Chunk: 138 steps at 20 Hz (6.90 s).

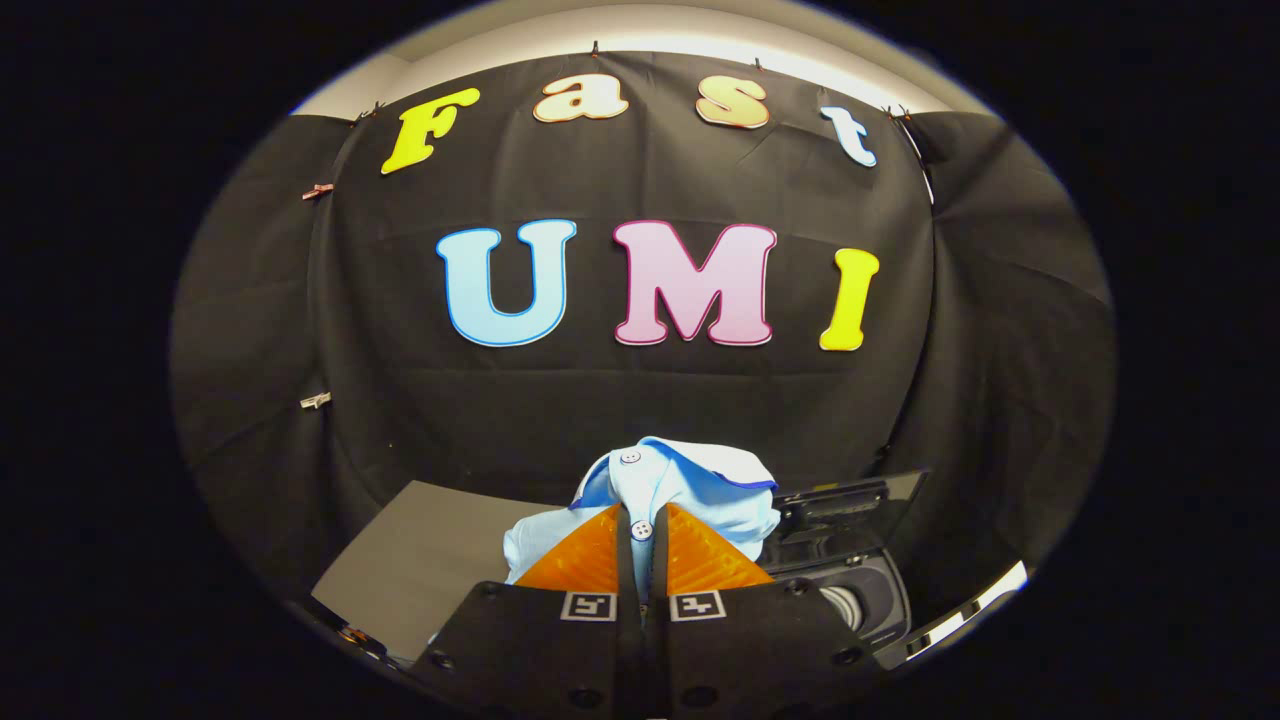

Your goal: Put the clothes into the washing machine and then close the washing machine lid.

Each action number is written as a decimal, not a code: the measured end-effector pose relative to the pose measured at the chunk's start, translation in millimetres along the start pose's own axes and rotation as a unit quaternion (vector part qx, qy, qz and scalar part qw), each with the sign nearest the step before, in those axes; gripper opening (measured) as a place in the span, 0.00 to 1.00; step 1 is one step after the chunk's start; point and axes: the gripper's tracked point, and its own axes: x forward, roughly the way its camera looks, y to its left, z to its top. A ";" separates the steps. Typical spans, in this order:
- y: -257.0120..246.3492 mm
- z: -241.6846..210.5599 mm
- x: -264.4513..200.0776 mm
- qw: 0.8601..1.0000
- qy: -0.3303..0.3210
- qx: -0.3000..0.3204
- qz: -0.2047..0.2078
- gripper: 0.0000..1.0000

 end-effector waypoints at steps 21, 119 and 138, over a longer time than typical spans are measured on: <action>-233.2 -76.5 51.5 0.997 0.044 -0.033 -0.059 0.05; -277.0 -108.3 231.5 0.989 0.134 0.035 -0.042 0.99; -276.0 -108.7 229.7 0.994 0.105 0.031 -0.030 1.00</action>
